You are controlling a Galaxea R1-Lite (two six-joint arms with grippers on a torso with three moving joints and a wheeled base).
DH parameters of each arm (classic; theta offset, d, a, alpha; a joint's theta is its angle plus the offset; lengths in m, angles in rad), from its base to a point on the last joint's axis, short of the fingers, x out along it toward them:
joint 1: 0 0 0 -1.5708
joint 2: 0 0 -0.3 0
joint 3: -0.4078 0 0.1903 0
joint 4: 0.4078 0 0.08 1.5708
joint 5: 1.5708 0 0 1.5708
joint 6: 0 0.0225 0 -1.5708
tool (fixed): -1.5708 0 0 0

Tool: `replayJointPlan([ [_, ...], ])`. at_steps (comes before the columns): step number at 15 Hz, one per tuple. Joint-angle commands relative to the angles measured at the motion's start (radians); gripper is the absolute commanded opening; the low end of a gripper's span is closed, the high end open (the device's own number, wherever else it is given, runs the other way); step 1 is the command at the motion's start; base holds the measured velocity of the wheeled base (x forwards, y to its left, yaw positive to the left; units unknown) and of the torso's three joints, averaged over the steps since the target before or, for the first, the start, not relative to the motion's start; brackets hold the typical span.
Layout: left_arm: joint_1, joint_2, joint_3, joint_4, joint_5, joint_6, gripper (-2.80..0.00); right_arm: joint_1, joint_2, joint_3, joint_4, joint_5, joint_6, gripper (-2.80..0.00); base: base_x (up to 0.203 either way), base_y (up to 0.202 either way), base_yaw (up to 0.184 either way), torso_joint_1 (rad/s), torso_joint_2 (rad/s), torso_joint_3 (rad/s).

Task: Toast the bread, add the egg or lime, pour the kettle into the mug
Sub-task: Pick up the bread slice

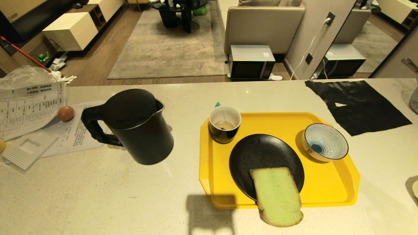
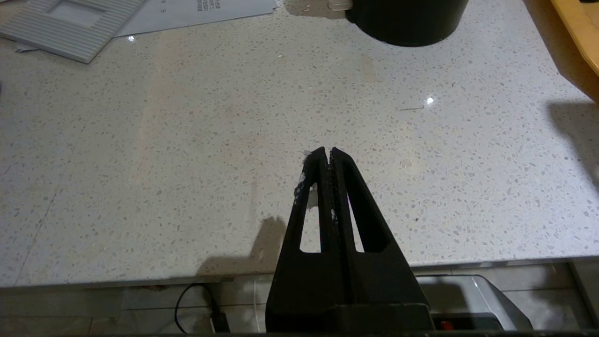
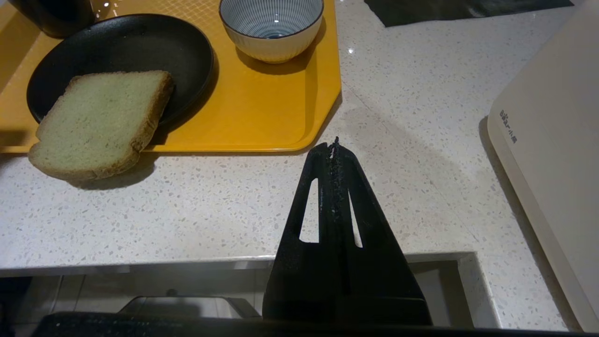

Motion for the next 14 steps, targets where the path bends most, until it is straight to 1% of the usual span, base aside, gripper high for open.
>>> replayJointPlan([
  [1,0.000,0.001,0.000,0.000,0.001,0.000,-2.80,0.000,0.000,0.028,0.000,0.000,0.001,-2.80,0.000,0.000,0.000,0.000,0.00,0.000],
  [14,0.000,0.001,0.000,0.000,0.000,0.000,-2.80,0.000,0.000,0.028,-0.003,0.000,-0.002,-2.80,0.000,0.000,0.000,0.000,0.00,0.000],
])
